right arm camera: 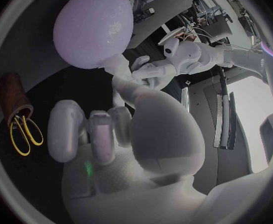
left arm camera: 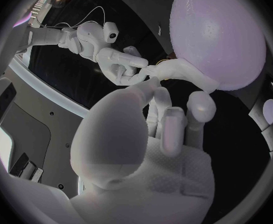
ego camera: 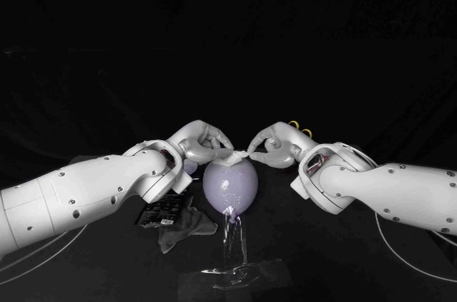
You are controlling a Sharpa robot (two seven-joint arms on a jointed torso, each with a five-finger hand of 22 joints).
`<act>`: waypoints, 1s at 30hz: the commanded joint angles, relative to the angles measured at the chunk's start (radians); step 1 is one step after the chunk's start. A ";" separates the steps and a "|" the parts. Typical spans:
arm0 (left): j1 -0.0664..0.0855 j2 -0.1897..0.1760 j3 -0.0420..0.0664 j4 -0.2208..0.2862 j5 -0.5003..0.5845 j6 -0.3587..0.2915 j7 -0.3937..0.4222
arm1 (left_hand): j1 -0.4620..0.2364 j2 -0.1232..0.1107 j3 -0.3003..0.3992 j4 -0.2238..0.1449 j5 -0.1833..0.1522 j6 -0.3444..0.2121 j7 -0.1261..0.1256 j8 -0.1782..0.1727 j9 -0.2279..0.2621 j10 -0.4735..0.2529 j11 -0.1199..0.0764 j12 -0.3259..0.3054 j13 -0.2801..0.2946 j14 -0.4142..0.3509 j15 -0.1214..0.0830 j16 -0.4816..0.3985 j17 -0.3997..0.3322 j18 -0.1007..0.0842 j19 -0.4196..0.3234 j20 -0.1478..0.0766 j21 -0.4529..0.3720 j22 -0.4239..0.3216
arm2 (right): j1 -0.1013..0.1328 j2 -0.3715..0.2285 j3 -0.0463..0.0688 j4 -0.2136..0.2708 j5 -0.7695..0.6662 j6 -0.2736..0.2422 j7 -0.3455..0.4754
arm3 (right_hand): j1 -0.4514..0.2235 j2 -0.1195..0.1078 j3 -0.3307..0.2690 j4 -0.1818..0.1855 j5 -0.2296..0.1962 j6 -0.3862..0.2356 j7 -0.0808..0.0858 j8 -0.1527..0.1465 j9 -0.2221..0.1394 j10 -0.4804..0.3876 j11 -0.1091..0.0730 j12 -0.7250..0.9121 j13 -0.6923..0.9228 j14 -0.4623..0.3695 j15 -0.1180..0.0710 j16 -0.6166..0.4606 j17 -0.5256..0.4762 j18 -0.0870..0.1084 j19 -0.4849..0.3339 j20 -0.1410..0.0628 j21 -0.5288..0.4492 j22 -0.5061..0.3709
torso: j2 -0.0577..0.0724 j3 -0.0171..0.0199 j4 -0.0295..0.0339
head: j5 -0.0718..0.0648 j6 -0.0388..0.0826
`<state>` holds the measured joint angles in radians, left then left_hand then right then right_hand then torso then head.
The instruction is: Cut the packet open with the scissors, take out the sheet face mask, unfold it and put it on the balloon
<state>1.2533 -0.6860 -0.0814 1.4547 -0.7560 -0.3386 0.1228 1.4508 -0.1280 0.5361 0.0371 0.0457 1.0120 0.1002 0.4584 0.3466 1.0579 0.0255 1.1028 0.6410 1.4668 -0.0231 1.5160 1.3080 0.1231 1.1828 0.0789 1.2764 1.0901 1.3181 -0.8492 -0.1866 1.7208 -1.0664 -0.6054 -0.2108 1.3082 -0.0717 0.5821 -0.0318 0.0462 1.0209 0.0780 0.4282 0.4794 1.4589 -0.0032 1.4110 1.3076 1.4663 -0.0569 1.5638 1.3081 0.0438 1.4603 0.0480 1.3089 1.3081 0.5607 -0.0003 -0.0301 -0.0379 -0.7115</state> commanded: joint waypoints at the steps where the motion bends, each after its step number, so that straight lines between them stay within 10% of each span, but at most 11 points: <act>1: 0.000 -0.002 0.002 0.005 0.019 -0.001 0.006 | -0.004 0.003 0.010 0.000 0.003 -0.005 0.003 0.010 0.040 0.003 -0.001 0.003 0.006 0.004 -0.008 0.006 0.016 -0.008 0.005 -0.005 0.007 0.003 | 0.000 0.001 0.000 -0.002 -0.016 0.009 -0.003 | 0.011 -0.002 0.005 0.000 0.002 0.006 -0.002 0.003 0.002 0.031 0.003 0.003 0.152 0.104 -0.005 0.007 0.263 0.008 0.008 -0.002 0.003 0.194 | 0.000 0.0000 0.0004 | -0.001 0.001; 13: -0.009 -0.029 0.007 0.018 0.097 -0.021 0.027 | -0.008 0.001 0.037 -0.011 0.003 -0.013 0.003 0.024 0.049 0.009 0.000 0.010 0.021 0.007 -0.008 0.007 0.022 -0.010 0.009 -0.006 0.014 0.012 | -0.001 0.001 0.000 -0.016 -0.018 0.008 -0.005 | 0.011 -0.002 0.005 0.000 0.002 0.006 -0.002 0.003 0.002 0.031 0.003 0.003 0.152 0.104 -0.005 0.007 0.263 0.008 0.008 -0.002 0.003 0.194 | -0.001 0.0000 0.0000 | -0.003 0.003; 20: -0.011 -0.068 0.027 0.039 0.184 -0.021 0.048 | -0.018 -0.004 0.056 -0.018 0.003 -0.018 0.003 0.033 0.055 0.014 0.001 0.015 0.031 0.010 -0.007 0.008 0.028 -0.011 0.011 -0.006 0.019 0.016 | -0.002 0.002 0.000 -0.034 -0.023 -0.003 -0.002 | 0.011 -0.002 0.005 0.000 0.002 0.006 -0.002 0.003 0.002 0.031 0.003 0.003 0.152 0.104 -0.005 0.007 0.263 0.008 0.008 -0.002 0.003 0.194 | -0.001 0.0000 0.0009 | -0.004 0.007; 30: 0.015 -0.102 0.041 0.057 0.249 -0.001 0.046 | -0.025 -0.006 0.065 -0.020 0.003 -0.020 0.003 0.038 0.059 0.016 0.001 0.018 0.036 0.011 -0.007 0.009 0.030 -0.011 0.011 -0.006 0.021 0.019 | 0.011 0.004 0.005 -0.068 -0.025 -0.034 0.017 | 0.011 -0.003 0.008 -0.001 0.002 0.005 -0.002 0.005 0.003 0.030 0.003 0.001 0.151 0.104 -0.005 0.007 0.263 0.008 0.008 -0.001 0.004 0.194 | -0.002 -0.0002 0.0002 | -0.003 0.017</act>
<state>1.2653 -0.7889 -0.0421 1.5082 -0.5648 -0.3492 0.1514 1.4259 -0.1426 0.5941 0.0154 0.0458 0.9977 0.1035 0.4922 0.3467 1.0658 0.0257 1.1182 0.6753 1.4667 -0.0230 1.5186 1.3080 0.1231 1.1865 0.0752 1.2919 1.1066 1.3255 -0.8460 -0.1836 1.6580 -1.0761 -0.6189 -0.2104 1.3082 -0.0717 0.5820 -0.0319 0.0458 1.0172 0.0756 0.4283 0.4797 1.4589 -0.0032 1.4104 1.3074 1.4663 -0.0569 1.5644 1.3081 0.0438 1.4598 0.0485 1.3089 1.3079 0.5588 -0.0003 -0.0290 -0.0410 -0.6982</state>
